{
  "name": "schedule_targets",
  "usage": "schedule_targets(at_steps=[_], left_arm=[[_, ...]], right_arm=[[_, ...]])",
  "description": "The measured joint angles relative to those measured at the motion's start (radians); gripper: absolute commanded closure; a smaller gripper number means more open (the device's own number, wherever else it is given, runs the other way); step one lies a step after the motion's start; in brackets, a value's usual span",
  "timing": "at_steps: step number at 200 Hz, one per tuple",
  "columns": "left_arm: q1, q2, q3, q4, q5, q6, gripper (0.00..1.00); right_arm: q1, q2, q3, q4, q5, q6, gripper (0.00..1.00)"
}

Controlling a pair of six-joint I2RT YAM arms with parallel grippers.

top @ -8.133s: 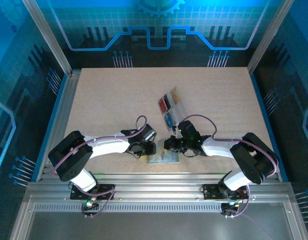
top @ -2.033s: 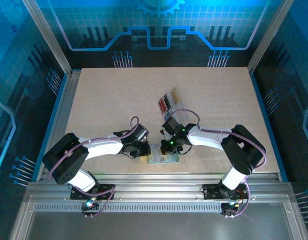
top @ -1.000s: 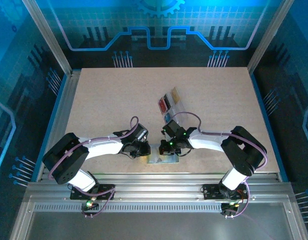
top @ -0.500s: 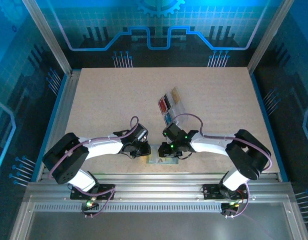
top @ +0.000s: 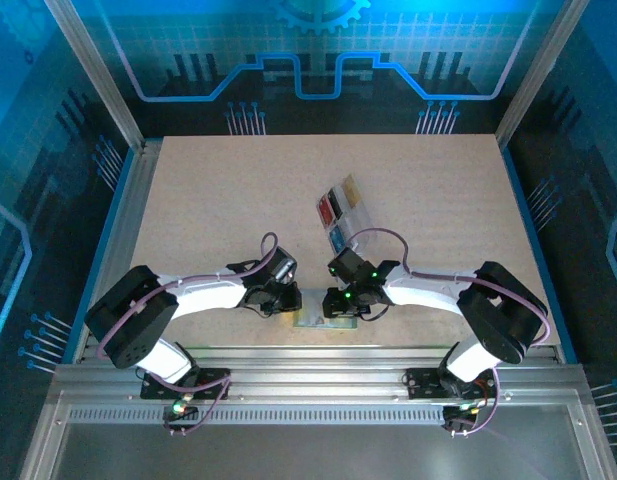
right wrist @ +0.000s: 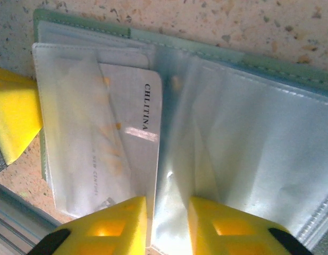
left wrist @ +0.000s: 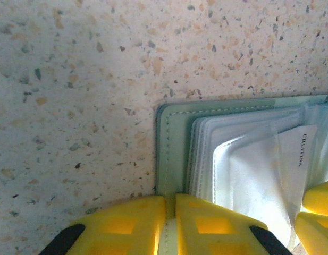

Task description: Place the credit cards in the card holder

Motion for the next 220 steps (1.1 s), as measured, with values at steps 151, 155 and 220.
schedule_targets(at_steps=[151, 155, 220], left_arm=[[0.001, -0.003, -0.010, 0.014, 0.004, -0.003, 0.85], [0.001, -0.003, -0.010, 0.014, 0.004, -0.004, 0.85], [0.001, -0.010, -0.020, 0.029, 0.004, -0.019, 0.84]], right_arm=[[0.034, 0.084, 0.081, 0.007, -0.019, -0.026, 0.87], [0.034, 0.087, 0.081, 0.010, -0.022, -0.026, 0.87], [0.042, 0.072, 0.090, -0.009, -0.013, -0.044, 0.81]])
